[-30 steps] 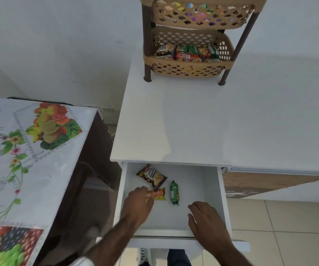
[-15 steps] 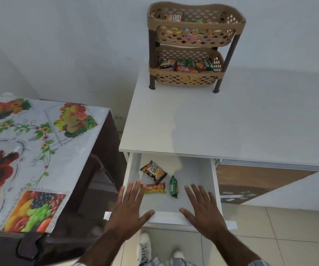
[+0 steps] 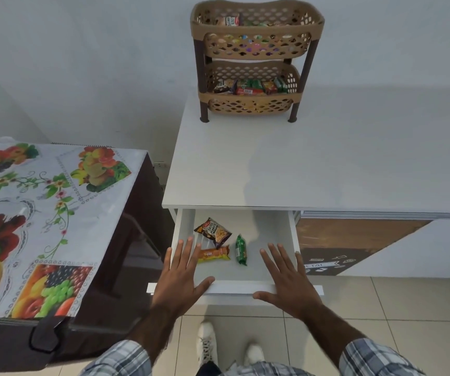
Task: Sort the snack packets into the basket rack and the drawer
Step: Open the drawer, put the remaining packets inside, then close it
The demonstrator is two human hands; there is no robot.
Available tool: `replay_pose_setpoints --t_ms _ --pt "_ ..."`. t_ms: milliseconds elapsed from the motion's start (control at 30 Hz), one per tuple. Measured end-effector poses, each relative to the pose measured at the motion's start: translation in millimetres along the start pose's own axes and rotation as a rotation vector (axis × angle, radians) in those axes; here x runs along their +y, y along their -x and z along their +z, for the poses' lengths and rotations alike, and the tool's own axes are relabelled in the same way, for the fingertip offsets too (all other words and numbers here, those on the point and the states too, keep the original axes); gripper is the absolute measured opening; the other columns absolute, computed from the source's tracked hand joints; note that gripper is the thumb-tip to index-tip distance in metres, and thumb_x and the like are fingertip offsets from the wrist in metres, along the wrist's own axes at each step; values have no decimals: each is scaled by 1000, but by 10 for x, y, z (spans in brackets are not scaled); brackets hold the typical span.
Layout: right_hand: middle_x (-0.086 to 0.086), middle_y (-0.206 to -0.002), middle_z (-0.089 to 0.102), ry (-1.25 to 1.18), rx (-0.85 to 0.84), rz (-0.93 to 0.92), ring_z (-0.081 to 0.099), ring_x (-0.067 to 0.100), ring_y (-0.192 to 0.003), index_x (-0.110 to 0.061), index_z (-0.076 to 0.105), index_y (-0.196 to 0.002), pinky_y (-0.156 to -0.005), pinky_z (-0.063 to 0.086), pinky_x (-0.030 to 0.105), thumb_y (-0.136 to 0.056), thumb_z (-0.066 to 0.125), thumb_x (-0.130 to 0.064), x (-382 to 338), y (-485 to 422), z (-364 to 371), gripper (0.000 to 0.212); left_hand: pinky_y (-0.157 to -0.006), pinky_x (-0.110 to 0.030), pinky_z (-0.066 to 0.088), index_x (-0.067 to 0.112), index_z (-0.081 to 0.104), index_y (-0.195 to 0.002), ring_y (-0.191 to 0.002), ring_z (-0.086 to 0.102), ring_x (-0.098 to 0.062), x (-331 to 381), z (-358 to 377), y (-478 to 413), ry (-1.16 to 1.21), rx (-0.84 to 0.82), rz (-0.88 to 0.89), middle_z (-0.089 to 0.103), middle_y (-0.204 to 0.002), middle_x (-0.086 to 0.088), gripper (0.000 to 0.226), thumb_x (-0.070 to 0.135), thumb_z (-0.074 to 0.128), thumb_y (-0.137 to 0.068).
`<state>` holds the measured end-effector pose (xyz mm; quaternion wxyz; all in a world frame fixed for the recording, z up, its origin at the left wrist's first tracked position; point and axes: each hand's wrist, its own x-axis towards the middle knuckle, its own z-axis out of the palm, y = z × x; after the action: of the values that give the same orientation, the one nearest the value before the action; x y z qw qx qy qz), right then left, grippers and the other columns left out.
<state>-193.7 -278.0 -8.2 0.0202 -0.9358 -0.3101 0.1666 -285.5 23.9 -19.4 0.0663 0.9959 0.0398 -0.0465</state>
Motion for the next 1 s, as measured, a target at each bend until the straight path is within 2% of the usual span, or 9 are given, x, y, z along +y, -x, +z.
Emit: replay_pose_setpoints --t_ms 267,400,500,600,633,733,900,1000 --pt "-4 -161 -33 7 19 63 -34 17 -147 -33 -21 -156 -118 -18 54 -82 19 -92 33 -80 -42 103 -124 -56 5 23 -1 -161 -155 -8 -24 -88 -46 -177 36 -26 74 -6 -169 -4 102 87 27 -87" --pt "-3 -164 -25 18 43 77 -28 19 -150 -32 -13 -158 -118 -14 56 -83 18 -92 34 -163 -69 101 -123 -55 2 22 -7 -160 -155 -12 -23 -159 -69 -279 -5 -44 170 -12 -168 -3 113 94 28 -80" --pt "2 -168 -8 16 52 94 -15 21 -154 -28 0 -161 -118 -5 58 -85 22 -90 40 -237 -100 100 -121 -55 3 21 -8 -160 -155 -12 -24 -222 -73 -371 -5 -53 200 -14 -168 -3 115 94 30 -79" --pt "1 -165 -22 65 36 92 -24 21 -152 -28 -10 -159 -119 -8 58 -84 18 -91 57 -336 -160 102 -123 -53 -2 21 -14 -159 -153 -20 -22 -267 -102 -475 -15 -36 207 -21 -167 -3 117 95 26 -78" --pt "1 -165 -22 79 48 91 -23 21 -152 -27 -9 -159 -119 -8 58 -83 18 -91 59 -370 -186 103 -123 -53 -2 20 -12 -159 -153 -20 -23 -281 -114 -510 -18 -24 210 -20 -167 -3 117 95 26 -78" --pt "5 -169 -3 102 51 113 -7 25 -155 -20 6 -161 -118 1 59 -83 26 -91 65 -466 -282 107 -122 -54 3 16 -2 -161 -154 -13 -25 -343 -162 -612 -2 -13 211 -12 -168 -6 119 95 29 -77" --pt "2 -166 -19 155 76 157 -22 22 -152 -21 -9 -160 -119 -8 57 -79 23 -95 89 -595 -420 115 -123 -54 2 15 -3 -161 -154 -15 -26 -475 -249 -774 -21 -3 225 -12 -168 -7 122 94 34 -75" --pt "3 -167 -13 145 68 173 -17 24 -153 -19 -5 -160 -120 -4 58 -76 23 -97 147 -686 -481 119 -122 -54 3 13 3 -161 -155 -8 -27 -510 -269 -861 -5 -19 215 -6 -169 -8 123 93 38 -74"
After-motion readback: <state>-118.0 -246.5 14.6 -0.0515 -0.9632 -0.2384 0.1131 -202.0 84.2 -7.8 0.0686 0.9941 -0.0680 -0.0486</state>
